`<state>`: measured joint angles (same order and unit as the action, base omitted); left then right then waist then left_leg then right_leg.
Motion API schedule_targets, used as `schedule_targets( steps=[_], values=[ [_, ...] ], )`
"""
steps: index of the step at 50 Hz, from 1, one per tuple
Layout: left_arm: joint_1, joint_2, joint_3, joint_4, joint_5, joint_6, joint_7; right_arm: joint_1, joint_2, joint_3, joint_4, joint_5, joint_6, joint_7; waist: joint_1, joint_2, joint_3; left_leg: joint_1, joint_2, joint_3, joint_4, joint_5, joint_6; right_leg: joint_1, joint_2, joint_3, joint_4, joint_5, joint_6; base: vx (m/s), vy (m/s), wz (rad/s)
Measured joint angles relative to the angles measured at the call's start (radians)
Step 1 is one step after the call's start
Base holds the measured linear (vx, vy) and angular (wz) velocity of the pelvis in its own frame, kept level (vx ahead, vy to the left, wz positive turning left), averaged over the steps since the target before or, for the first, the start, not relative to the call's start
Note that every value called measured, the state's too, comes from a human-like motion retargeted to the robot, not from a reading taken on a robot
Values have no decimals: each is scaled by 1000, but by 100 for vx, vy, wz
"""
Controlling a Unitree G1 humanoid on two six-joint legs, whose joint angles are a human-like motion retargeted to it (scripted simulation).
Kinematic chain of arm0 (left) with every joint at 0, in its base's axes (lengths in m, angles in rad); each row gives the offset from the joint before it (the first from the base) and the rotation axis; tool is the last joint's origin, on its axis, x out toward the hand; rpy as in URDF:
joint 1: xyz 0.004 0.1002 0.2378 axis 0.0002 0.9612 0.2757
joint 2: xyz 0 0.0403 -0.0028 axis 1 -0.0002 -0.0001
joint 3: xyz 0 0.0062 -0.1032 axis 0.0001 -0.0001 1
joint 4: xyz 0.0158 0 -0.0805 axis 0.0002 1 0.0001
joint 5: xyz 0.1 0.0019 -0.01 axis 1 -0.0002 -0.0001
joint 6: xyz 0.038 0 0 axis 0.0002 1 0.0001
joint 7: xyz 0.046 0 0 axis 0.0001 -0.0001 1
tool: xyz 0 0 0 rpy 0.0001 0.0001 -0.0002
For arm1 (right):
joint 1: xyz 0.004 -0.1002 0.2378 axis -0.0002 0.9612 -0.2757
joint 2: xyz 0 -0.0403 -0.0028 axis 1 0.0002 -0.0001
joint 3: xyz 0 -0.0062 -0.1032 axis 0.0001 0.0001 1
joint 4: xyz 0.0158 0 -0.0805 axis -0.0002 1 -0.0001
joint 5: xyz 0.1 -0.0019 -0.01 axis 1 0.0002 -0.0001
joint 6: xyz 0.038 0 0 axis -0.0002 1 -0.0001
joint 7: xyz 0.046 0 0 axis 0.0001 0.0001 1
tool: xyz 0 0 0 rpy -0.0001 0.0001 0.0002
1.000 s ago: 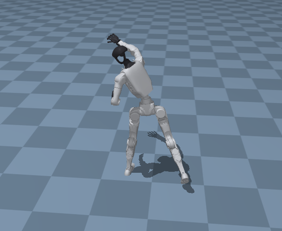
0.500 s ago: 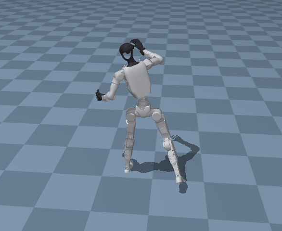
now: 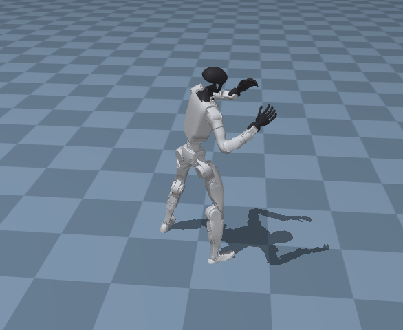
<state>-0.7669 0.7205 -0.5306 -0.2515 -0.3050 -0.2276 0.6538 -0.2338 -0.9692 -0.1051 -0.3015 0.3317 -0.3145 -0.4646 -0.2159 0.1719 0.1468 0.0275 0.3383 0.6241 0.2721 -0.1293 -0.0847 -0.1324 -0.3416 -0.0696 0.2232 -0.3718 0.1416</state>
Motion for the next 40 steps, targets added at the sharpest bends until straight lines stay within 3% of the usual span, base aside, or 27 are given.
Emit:
schedule_targets(
  steps=[5,10,20,24,28,30,31,32,34,37,40],
  values=[
    [-204,-9,-143,58,69,54,9,90,37,-53,18,82,-7,55,-206,4,53,40,23,9,144,63,67,-11,36,167,-40,41,-34,14,-26,-189],
    [-368,-108,-243,156,82,96,-31,172,73,-142,41,165,-24,69,-325,-6,97,45,8,-91,271,158,83,-2,70,337,-122,124,-37,17,-13,-202],
    [-625,-394,-345,468,-14,142,-177,166,91,-180,47,547,-60,177,-449,44,145,28,-20,-195,385,347,32,-7,112,542,-310,231,36,15,-1,-152],
    [-703,-396,-434,507,63,173,-271,135,96,-184,41,730,-110,144,-492,78,142,21,-34,-251,396,360,6,-23,129,566,-310,232,55,10,6,-58],
    [-717,-297,-541,411,128,154,-395,110,64,-264,28,828,-185,98,-508,102,127,30,-50,-298,396,350,-18,-21,134,564,-310,229,75,6,9,-19],
    [-700,-223,-586,338,161,128,-445,104,18,-333,34,778,-214,33,-501,109,113,35,-63,-329,394,331,-34,-16,131,558,-310,229,85,3,12,3],
    [-686,-175,-603,298,189,118,-473,112,-35,-389,71,620,-156,-10,-494,111,106,35,-71,-348,394,312,-40,-15,128,552,-310,229,88,1,13,17],
    [-667,-132,-617,258,204,109,-487,111,-74,-435,86,513,-135,-79,-485,113,97,36,-78,-367,392,290,-47,-12,124,546,-310,229,93,-1,15,30],
    [-604,-56,-636,183,182,93,-466,77,-111,-499,56,453,-189,-294,-463,113,72,38,-88,-392,380,229,-61,-3,113,525,-310,228,105,-2,16,50],
    [-497,59,-648,80,150,77,-460,35,-208,-614,85,197,-102,-540,-423,104,29,39,-71,-364,343,117,-55,17,95,476,-310,228,118,-5,17,89],
    [-379,144,-632,4,103,52,-462,-10,-290,-710,113,-1,-16,-699,-371,89,-16,41,-6,-236,282,18,-29,50,91,395,-309,229,120,-6,16,141]
  ],
)
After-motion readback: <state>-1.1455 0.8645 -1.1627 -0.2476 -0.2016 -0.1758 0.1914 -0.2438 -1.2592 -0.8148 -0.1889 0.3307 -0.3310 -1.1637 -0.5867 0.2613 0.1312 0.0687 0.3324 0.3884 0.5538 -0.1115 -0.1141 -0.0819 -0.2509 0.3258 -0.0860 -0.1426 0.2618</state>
